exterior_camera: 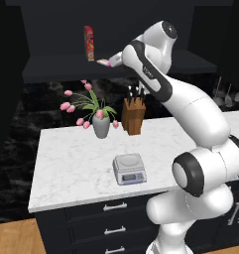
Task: Pick the bar and place it on the digital scale for weighing, and close the cabinet.
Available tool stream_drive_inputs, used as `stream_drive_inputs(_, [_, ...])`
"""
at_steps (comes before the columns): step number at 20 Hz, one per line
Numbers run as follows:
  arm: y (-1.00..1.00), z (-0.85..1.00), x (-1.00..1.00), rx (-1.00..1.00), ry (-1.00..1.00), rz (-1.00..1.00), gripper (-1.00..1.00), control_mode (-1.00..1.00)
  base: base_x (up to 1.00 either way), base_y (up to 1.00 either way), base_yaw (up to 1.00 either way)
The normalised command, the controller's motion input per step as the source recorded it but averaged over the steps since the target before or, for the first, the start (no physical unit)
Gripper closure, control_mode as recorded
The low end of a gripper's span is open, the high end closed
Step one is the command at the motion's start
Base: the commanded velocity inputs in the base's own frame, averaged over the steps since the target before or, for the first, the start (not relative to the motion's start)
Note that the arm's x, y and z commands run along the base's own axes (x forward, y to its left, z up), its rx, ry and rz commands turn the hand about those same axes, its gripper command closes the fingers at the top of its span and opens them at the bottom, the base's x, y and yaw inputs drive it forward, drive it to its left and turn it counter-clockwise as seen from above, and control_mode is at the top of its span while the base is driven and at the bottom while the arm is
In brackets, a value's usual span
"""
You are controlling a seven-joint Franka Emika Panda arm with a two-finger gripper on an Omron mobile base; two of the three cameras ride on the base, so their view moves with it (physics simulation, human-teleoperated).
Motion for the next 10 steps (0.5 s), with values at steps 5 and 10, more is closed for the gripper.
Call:
stream_drive_inputs(5, [0.08,-0.02,0.31,0.0,0.02,0.0,-1.0,-1.0,0.0,0.0,0.0])
stream_drive_inputs(10, [0.16,-0.07,0.31,-0.01,0.01,0.0,-1.0,-1.0,0.0,0.0,0.0])
